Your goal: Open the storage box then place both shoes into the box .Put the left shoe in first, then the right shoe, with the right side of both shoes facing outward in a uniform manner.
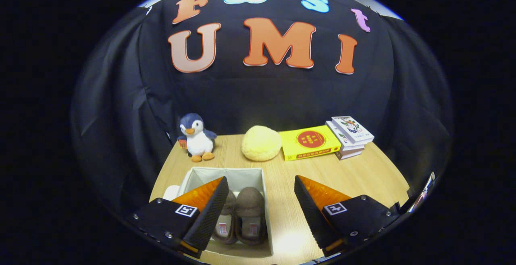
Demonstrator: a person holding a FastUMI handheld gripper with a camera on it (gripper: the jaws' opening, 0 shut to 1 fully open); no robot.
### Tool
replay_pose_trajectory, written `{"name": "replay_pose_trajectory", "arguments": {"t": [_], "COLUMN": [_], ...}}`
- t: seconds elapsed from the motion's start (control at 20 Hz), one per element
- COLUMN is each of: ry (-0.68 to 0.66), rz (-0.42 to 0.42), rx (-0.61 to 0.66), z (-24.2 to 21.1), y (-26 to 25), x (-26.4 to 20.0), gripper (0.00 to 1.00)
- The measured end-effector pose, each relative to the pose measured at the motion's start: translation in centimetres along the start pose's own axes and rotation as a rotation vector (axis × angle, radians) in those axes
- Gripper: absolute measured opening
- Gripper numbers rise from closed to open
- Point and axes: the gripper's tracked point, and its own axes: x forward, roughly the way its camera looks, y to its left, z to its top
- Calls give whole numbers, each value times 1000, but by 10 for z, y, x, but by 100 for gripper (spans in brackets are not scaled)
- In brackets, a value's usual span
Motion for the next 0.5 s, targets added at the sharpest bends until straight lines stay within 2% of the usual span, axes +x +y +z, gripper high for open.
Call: {"name": "replay_pose_trajectory", "arguments": {"t": [0.25, 0.5], "ry": [-166, -302], "rz": [-1, 14], "rx": [-3, 31], "z": [52, 84], "y": [-27, -52], "x": [-31, -65], "gripper": [98, 98]}}
